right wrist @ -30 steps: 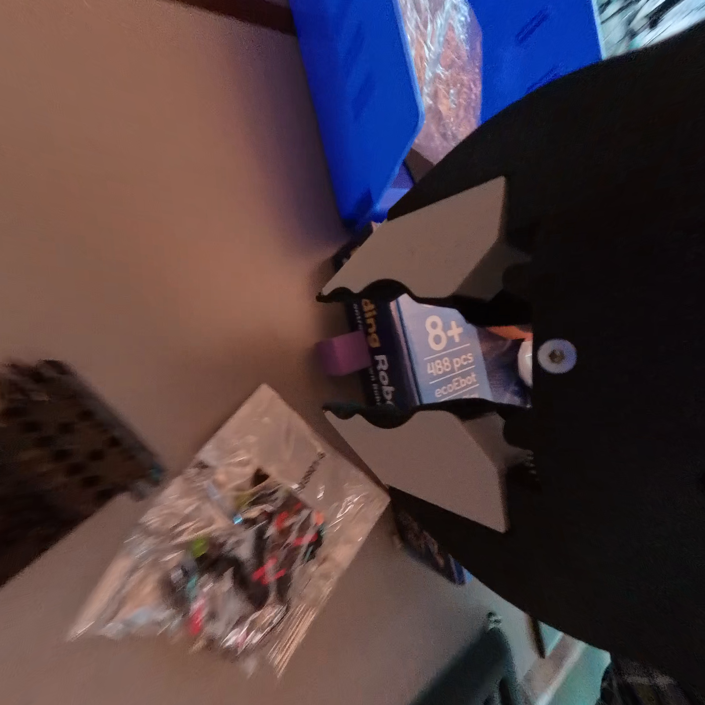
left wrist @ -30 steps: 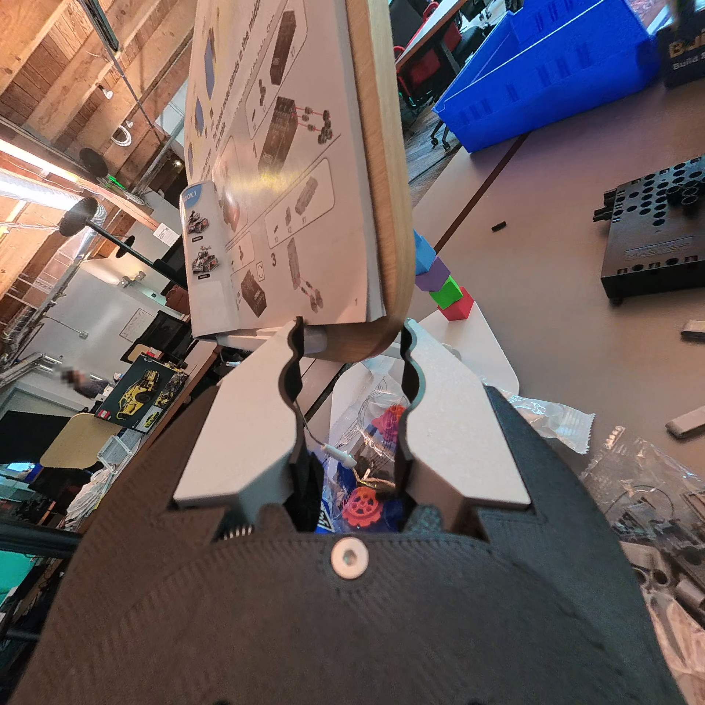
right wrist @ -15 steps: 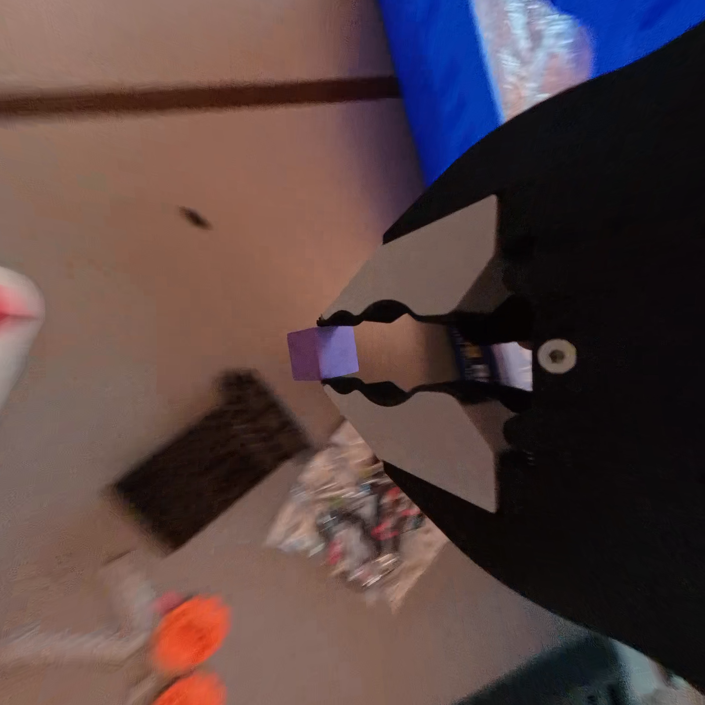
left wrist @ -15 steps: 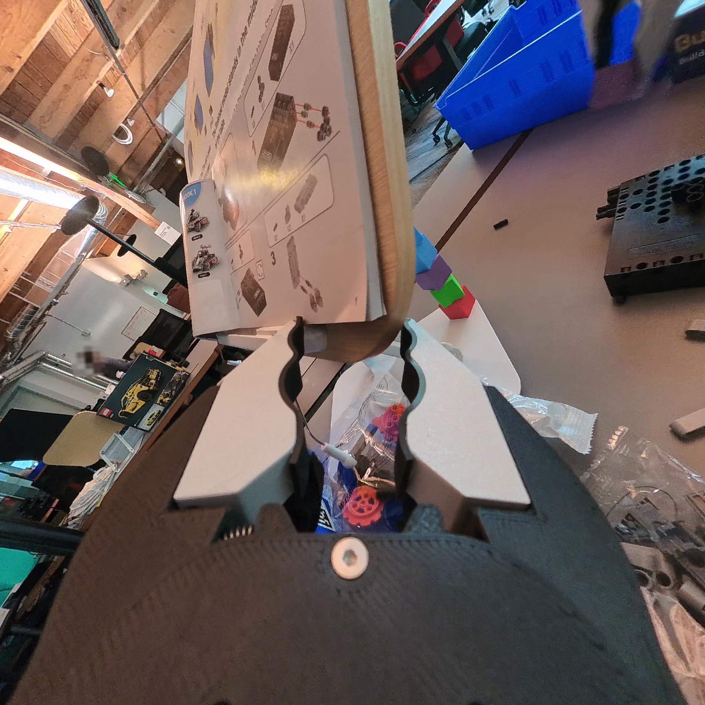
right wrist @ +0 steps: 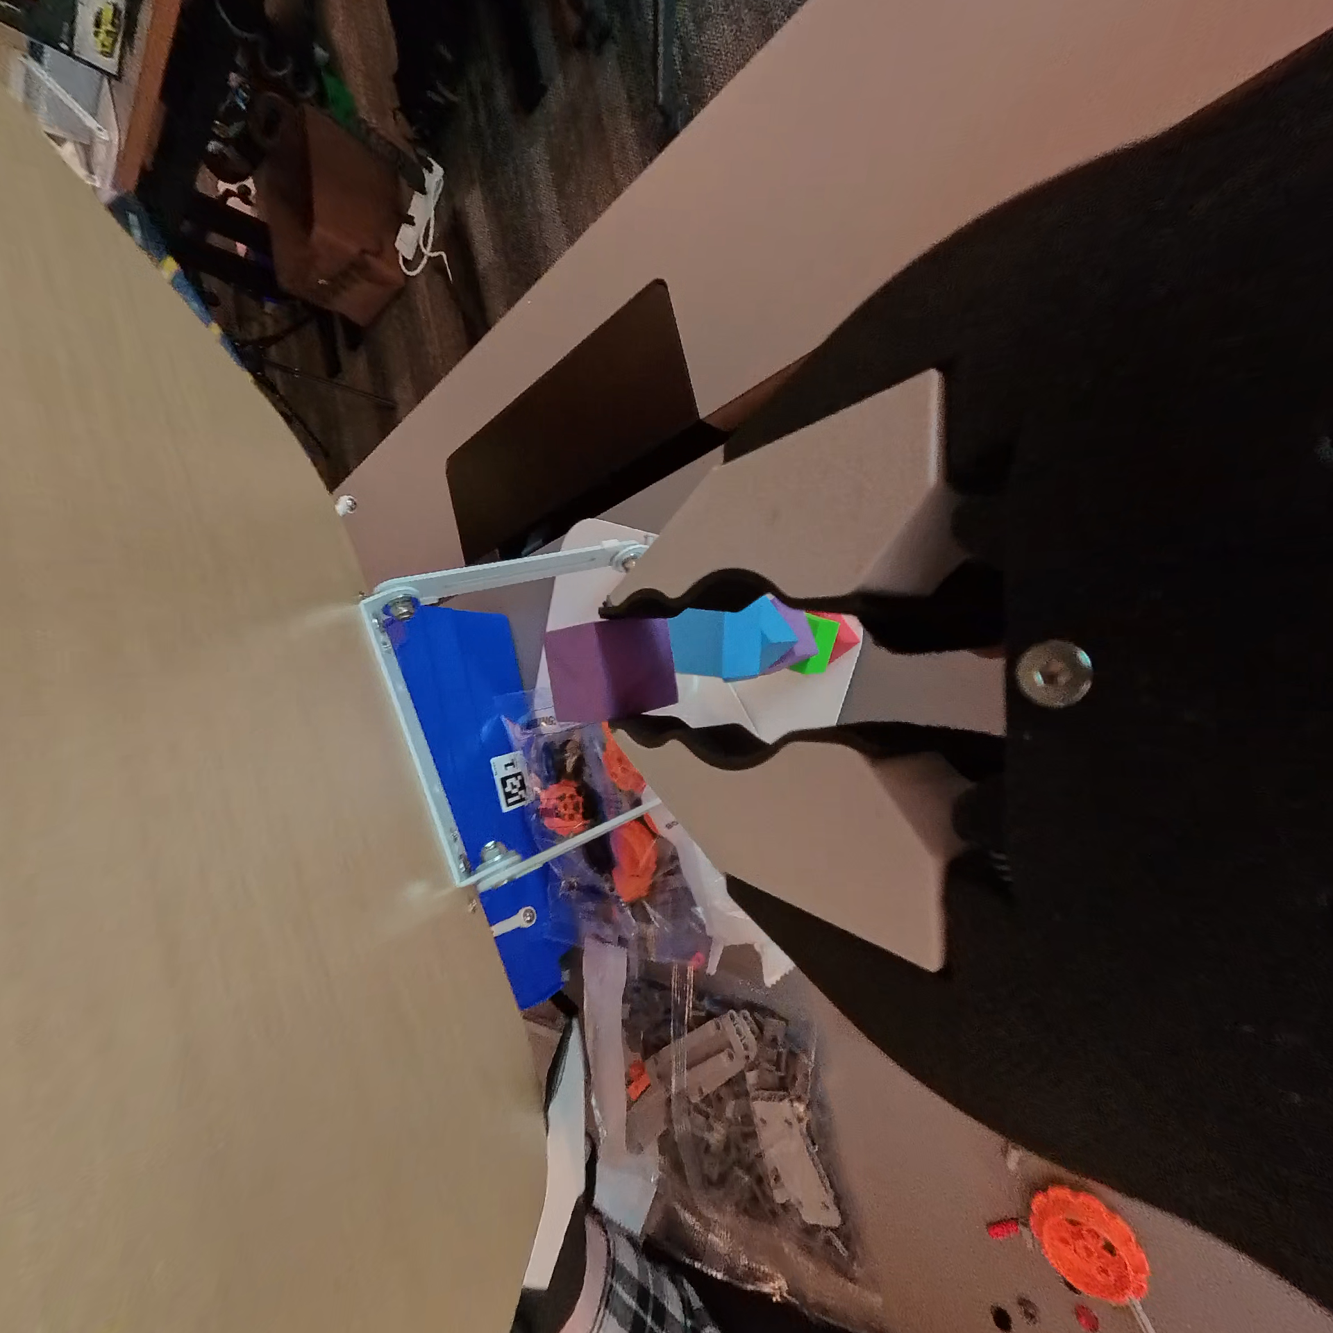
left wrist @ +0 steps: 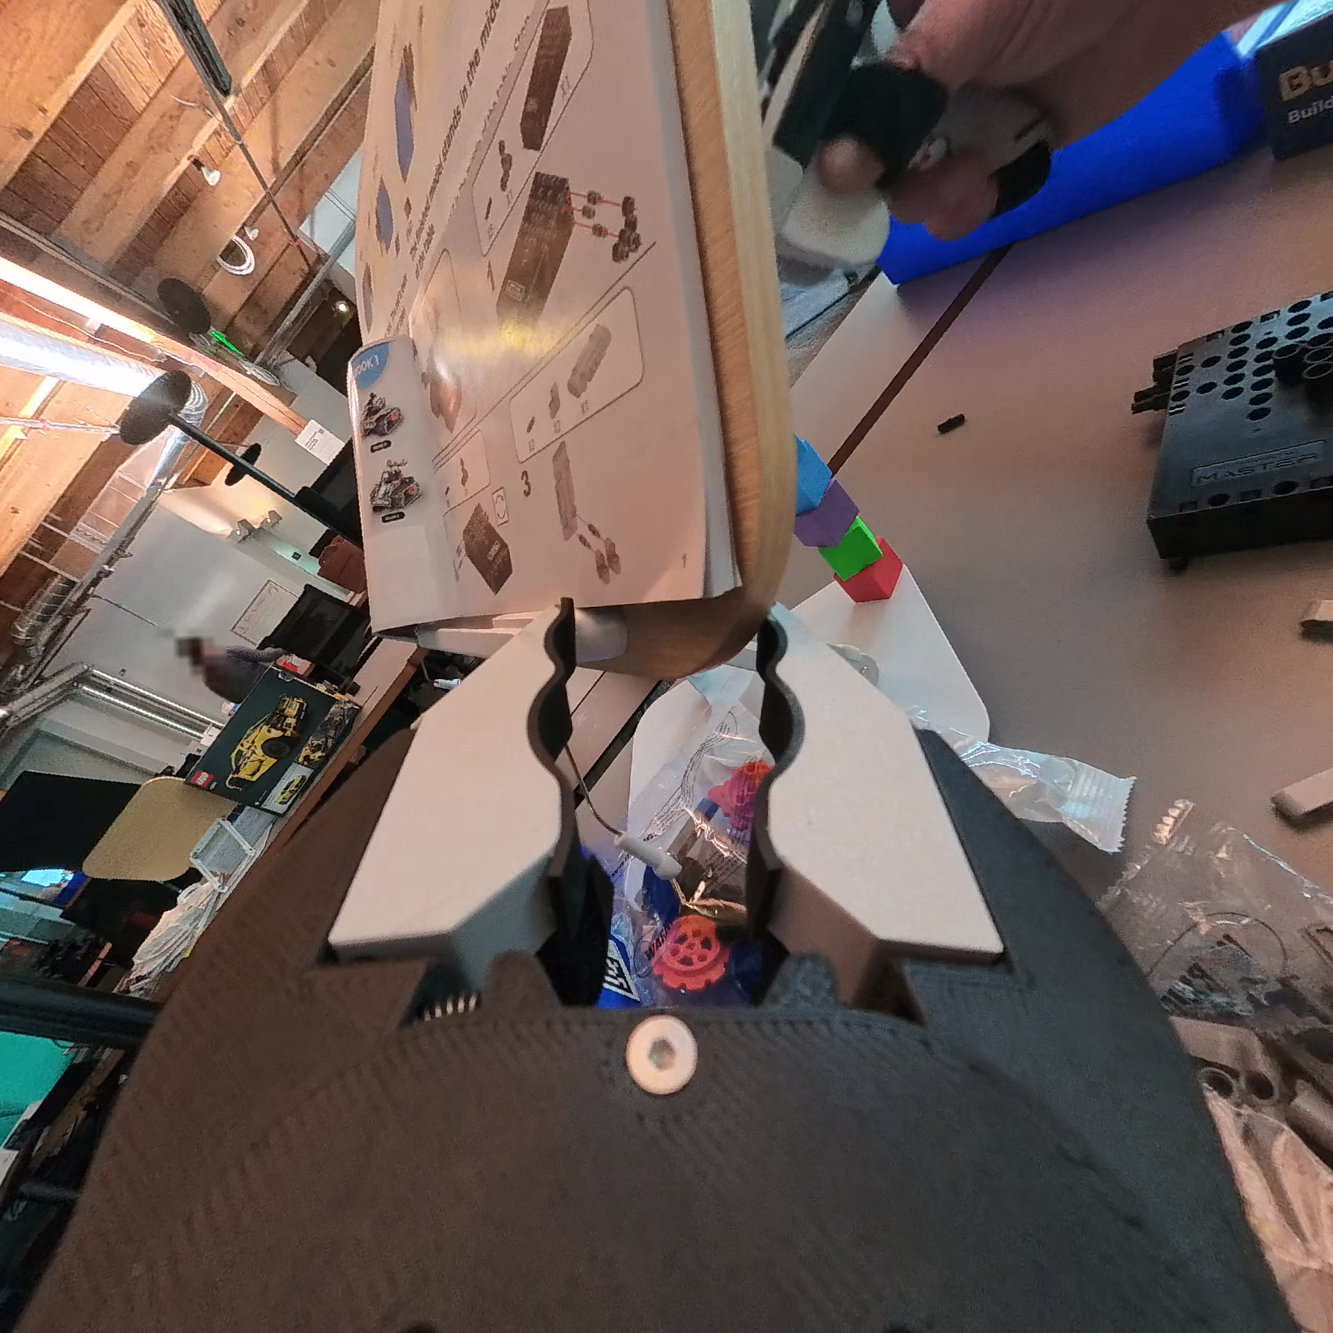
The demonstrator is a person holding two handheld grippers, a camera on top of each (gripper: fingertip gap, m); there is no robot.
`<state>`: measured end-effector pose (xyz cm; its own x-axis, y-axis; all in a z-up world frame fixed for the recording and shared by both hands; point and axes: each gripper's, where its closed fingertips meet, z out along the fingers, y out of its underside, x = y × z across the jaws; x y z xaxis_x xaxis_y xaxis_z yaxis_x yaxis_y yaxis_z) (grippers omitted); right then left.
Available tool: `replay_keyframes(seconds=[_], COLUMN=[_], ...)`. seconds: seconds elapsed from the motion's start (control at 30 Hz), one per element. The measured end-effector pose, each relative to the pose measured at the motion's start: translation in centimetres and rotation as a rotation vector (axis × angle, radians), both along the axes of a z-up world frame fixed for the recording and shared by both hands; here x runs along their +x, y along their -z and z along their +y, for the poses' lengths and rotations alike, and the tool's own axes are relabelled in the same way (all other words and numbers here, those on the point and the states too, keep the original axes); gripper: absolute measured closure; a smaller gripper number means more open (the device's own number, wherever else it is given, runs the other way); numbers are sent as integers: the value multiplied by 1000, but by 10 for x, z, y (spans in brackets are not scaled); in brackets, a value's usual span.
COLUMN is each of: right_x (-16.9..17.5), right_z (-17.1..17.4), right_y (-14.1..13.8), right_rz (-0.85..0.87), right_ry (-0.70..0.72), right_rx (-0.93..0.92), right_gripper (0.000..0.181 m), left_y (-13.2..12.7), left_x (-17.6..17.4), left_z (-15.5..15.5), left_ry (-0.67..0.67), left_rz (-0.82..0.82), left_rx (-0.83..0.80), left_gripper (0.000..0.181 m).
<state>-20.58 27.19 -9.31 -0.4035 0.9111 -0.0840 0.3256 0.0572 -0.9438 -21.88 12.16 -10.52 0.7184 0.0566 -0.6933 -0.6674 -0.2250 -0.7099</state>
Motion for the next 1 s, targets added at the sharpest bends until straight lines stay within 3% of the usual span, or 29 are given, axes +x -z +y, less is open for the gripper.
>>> replay_keyframes(seconds=[0.37, 0.53, 0.73, 0.87, 1.0], right_x=[-9, -7, -3, 21, 82], right_z=[3, 4, 8, 16, 19], right_y=[32, 33, 35, 19, -3], right_rz=[24, 20, -16, -96, -216], right_ry=[2, 6, 27, 96, 142], right_rx=[-78, -87, -105, -71, 80], right_gripper=[156, 155, 137, 132, 127], left_y=[0, 0, 1, 1, 1], left_x=[1, 2, 3, 3, 3], left_z=[1, 1, 2, 2, 2], left_ry=[2, 4, 7, 8, 9], left_rz=[-4, -4, -3, -3, -4], left_rx=[2, 1, -2, -3, -3], left_gripper=[132, 132, 132, 132, 132])
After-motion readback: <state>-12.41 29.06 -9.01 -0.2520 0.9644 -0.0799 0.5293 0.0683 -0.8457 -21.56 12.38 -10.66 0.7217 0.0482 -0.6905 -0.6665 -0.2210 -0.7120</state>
